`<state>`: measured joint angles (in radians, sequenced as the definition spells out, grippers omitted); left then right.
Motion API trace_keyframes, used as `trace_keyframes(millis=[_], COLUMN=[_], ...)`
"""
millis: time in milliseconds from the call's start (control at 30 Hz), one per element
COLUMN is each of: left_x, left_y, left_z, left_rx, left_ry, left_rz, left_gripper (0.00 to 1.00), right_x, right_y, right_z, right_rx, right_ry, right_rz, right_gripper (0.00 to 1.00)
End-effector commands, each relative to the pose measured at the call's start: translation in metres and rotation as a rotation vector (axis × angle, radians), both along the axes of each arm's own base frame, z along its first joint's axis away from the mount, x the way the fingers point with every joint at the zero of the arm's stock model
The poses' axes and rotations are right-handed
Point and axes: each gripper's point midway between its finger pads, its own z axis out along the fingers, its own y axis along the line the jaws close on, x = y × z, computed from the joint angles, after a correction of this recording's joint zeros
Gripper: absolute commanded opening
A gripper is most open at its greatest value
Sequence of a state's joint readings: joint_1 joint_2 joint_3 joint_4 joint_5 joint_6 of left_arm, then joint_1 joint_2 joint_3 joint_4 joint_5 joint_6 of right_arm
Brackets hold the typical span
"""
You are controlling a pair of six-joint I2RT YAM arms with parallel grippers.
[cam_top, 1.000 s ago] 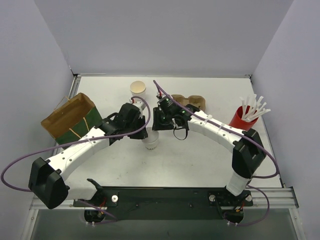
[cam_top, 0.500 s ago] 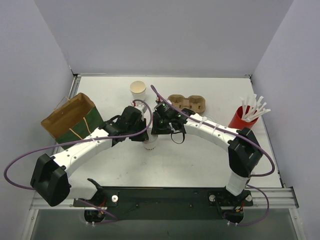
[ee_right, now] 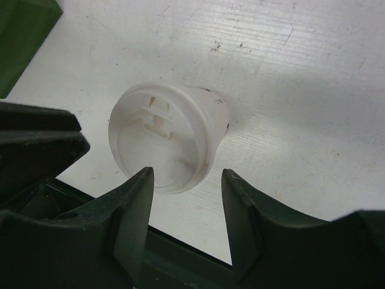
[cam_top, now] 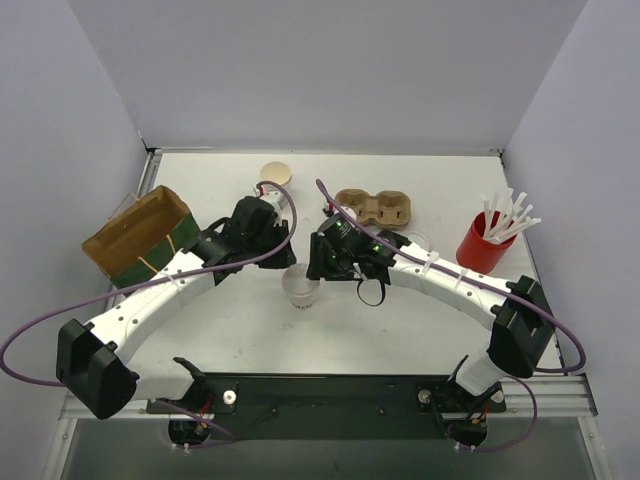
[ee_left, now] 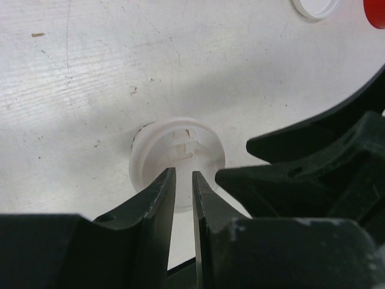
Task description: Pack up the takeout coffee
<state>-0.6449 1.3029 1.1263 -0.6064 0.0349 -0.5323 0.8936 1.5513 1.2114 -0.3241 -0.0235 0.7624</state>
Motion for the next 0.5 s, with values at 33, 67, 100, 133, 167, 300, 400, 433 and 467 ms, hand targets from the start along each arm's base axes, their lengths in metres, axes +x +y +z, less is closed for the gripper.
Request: trace_keyframes(millis=[33,67,100,133,167,300,400,433,467], left_x=[-0.023,-0.025,-0.03,-0.033,-0.036,-0.044,-0.046,-0.046,-0.046], left_y=[0.007,0.008,0.011,0.01,0.011,0.011,0.005,0.004,0.003], left_z=[0.015,0.012,0.005,0.005,0.001,-0.009,-0.013,-0.015,-0.017], left_rx=[-0.06,-0.059,-0.055,-0.06,-0.055,-0.061,-0.067,-0.062,-0.058], left_ry=[-0.003,0.004,0.023,0.024,0.032,0.052,0.064,0.067,0.069], left_rz=[0.005,0.01,0.021,0.018,0.02,0.031,0.018,0.017,0.016], left_gripper=[0.27,0.27,0.27,0.27,0.27,0.27,0.27,0.26,0.26], right_x=[0.019,0.021,0.025,0.029,0.028,0.032,0.035,0.036,0.038], right_y=[-0.009,-0.003,-0.002,0.002,0.009,0.02,0.027,0.027,0.027], right_z=[0.025,0.025,0.027,0.031,0.028,0.027,0.023,0.02,0.016], right_rx=[-0.056,-0.053,-0.069,-0.064,-0.048,-0.046,-0.057,-0.067,-0.081], right_ry=[-0.136,-0.141,-0.163,-0.179,-0.16,-0.175,-0.183,-0.176,-0.174], right_rz=[0.044,0.077,0.12,0.138,0.18,0.281,0.325,0.327,0.33], right_gripper=[0.43,0.41,0.4,0.4,0.4,0.39,0.38,0.38,0.38])
